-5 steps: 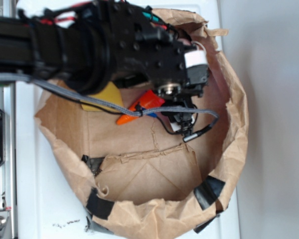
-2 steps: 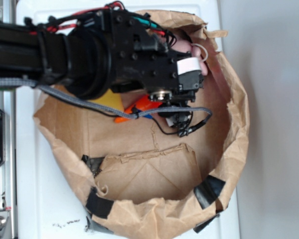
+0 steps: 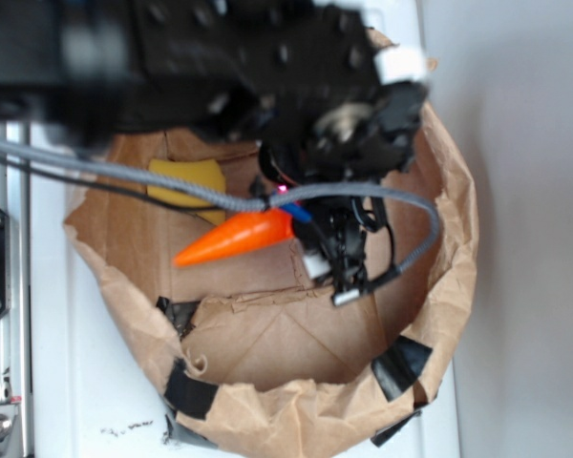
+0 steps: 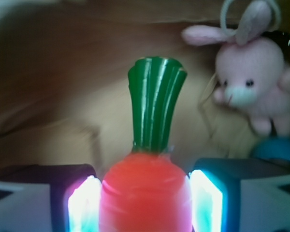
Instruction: Grab the carrot.
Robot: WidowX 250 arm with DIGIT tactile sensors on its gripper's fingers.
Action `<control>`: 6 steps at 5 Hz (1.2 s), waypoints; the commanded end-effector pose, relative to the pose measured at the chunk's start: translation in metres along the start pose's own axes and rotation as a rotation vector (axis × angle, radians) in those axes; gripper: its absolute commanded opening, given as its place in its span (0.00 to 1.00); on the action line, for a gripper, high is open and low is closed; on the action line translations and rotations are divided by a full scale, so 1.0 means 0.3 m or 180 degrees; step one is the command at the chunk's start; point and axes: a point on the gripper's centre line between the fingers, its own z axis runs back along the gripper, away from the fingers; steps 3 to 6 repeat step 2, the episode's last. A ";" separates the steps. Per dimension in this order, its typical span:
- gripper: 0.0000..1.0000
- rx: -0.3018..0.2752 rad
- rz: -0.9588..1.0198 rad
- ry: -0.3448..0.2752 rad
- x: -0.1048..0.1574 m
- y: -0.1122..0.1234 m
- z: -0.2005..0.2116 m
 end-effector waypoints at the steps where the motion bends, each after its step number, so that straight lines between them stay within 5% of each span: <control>1: 0.00 -0.0008 0.0017 -0.0320 0.030 0.016 0.168; 2: 1.00 0.0368 -0.0387 -0.0404 0.021 0.024 0.170; 6: 1.00 0.0368 -0.0387 -0.0404 0.021 0.024 0.170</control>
